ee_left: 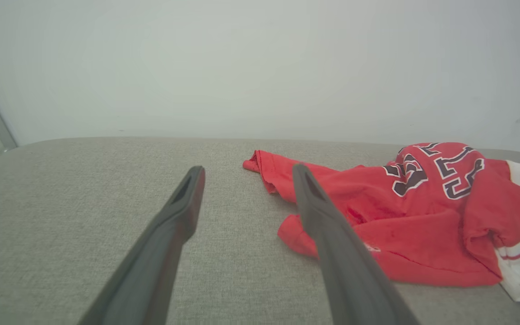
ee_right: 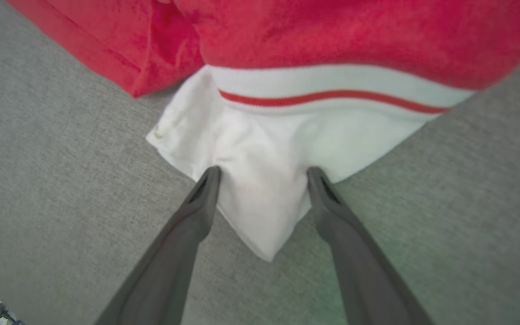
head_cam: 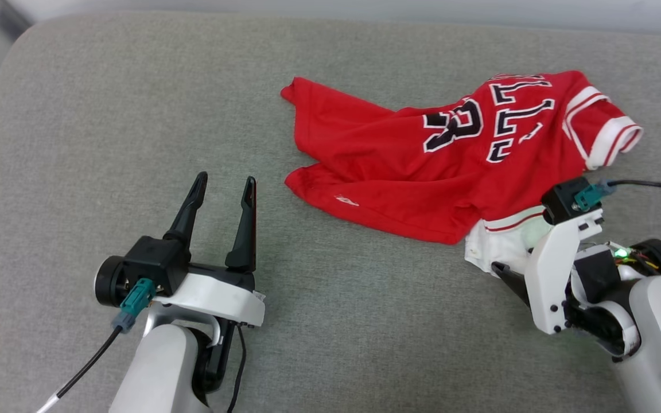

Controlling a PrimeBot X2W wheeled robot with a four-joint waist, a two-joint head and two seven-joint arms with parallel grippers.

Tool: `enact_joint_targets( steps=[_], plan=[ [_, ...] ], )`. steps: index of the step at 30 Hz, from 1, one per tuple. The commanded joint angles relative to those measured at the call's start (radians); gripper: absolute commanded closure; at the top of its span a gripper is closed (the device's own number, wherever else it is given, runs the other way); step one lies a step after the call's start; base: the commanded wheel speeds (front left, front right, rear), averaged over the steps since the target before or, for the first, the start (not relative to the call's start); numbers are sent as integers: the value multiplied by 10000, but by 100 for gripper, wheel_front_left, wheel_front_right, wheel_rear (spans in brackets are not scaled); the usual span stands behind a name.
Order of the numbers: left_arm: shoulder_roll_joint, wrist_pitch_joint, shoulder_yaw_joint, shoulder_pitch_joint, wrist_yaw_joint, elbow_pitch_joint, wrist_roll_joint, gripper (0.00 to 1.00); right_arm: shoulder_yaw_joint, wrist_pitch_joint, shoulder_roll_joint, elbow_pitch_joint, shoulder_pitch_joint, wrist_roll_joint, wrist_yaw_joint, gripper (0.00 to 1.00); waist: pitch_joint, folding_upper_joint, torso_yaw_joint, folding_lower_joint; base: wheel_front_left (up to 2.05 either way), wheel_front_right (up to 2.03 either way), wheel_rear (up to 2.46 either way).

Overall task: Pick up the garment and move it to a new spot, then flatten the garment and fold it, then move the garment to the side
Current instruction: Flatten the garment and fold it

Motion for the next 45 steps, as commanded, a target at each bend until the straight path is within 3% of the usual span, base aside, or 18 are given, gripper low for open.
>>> enact_joint_targets(
  steps=[1,3,6,7,16,23,30,35,36,37,45],
  plan=[
    [-66,-61,-2,-118,-30,56,-27,0,252,163,-5,489,143,21,-7,0,162,0,183,1,0,0,0],
    [-87,-68,68,-149,-47,74,-9,0,447,285,7,914,242,97,-8,0,172,0,205,1,0,0,0],
    [-98,-69,200,-68,-50,98,73,0,649,224,5,1157,267,216,-7,85,82,0,151,1,0,0,0],
    [-99,-63,246,7,-46,109,99,0,677,145,-60,1128,223,218,-7,100,18,0,109,1,0,0,0],
    [16,-55,565,531,-6,180,259,0,333,-880,-495,-273,-209,25,-7,100,-828,0,-537,1,0,0,0],
    [172,-54,778,1125,167,43,262,0,-1625,-1099,-746,-1572,949,-347,-7,100,-1514,0,-1185,1,0,0,0],
    [303,23,882,1503,284,-138,184,0,-4453,-937,98,-1438,2988,-274,-7,100,-1713,0,-1527,1,0,0,0],
    [364,162,875,1631,369,-268,132,0,-5421,-1514,770,-362,3863,-358,-7,100,-1663,0,-1591,1,0,0,0],
    [381,180,881,1635,364,-293,125,0,-5438,-1711,904,-147,3945,-412,-5,62,-1649,0,-1604,1,0,0,0],
    [400,210,887,1643,382,-316,117,0,-5396,-1965,1020,-9,3967,-439,-5,2,-1643,0,-1617,1,0,0,0],
    [539,344,873,1831,442,-349,41,0,-5019,-5215,1392,-228,3837,-665,-5,0,-1838,0,-1644,1,0,0,0]
  ],
)
